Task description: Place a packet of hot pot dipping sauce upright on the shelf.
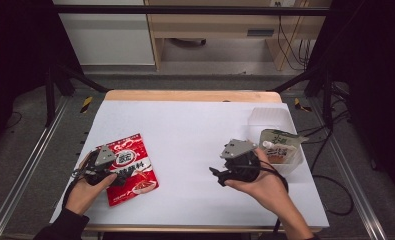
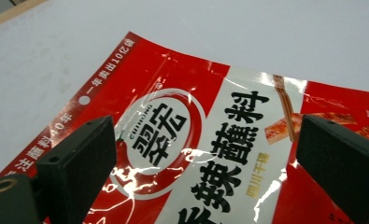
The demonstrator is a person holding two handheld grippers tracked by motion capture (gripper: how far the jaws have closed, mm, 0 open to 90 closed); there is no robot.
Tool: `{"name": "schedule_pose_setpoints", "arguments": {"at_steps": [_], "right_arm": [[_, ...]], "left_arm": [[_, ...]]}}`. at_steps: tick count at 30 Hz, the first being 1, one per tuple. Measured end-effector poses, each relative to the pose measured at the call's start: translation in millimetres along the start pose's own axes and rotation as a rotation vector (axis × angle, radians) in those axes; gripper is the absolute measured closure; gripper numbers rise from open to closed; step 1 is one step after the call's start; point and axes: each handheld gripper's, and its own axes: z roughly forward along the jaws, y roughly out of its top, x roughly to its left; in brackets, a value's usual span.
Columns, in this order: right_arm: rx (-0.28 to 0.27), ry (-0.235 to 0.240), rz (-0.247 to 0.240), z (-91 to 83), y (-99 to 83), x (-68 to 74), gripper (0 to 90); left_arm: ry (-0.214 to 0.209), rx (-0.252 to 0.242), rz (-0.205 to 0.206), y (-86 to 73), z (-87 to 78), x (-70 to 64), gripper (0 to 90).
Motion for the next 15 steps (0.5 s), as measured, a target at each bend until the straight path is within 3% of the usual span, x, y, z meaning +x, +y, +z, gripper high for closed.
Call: {"name": "schedule_pose_setpoints", "arguments": {"at_steps": [6,9,15], "right_arm": [[-0.021,0.021,0.032,27.1,2.3,20.5,21.8],[-0.001,0.011,0.010,37.1,1.3,29.9,21.9],[-0.005,-0.018,0.034,48.8,-10.0,38.2,22.4]], "left_arm": [[0.023,0.003,-0.006,-2.3,-2.4,9.2,5.0],[0.039,0.004,-0.006,-4.4,-4.0,14.0,5.0],[0.055,0.000,-0.024,-7.0,-6.8,22.8,5.0]]}}
